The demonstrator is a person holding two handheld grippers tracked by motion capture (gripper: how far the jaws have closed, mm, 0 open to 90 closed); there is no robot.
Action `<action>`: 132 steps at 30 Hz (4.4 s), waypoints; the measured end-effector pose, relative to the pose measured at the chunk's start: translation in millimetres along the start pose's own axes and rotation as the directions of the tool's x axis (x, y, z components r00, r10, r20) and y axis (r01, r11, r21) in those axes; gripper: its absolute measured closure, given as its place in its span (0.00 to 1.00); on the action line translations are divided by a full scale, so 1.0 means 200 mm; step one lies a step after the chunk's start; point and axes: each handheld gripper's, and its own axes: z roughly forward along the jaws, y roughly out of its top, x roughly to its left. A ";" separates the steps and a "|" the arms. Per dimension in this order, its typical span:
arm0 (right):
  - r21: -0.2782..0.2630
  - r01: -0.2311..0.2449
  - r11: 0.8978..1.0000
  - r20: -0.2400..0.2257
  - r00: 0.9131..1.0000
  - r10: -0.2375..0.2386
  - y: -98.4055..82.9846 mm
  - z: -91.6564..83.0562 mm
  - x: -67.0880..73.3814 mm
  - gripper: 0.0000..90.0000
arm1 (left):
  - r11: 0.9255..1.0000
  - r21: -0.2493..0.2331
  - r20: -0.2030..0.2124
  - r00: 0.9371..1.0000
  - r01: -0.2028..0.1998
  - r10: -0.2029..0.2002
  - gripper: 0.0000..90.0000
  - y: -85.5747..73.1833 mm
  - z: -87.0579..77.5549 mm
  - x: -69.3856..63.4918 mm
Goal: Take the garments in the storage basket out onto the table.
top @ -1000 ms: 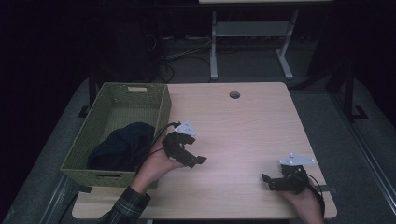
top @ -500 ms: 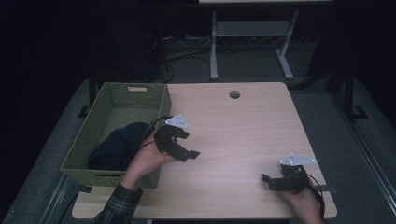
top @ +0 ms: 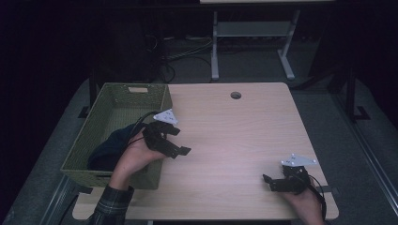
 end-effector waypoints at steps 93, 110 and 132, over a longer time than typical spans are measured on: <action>0.001 0.000 1.000 0.001 1.000 0.000 0.00 0.00 0.00 0.10 | 0.958 0.070 -0.252 0.934 0.278 -0.253 0.16 -0.53 -0.45 0.45; 0.001 0.000 1.000 0.001 1.000 0.000 0.00 0.00 0.00 0.10 | 0.951 0.182 -0.196 0.957 0.251 -0.215 0.55 -0.53 -0.35 0.47; 0.001 0.005 1.000 -0.003 1.000 -0.005 0.00 0.00 0.00 0.10 | 0.950 0.191 -0.230 0.952 0.247 -0.201 0.73 -0.38 -0.52 0.42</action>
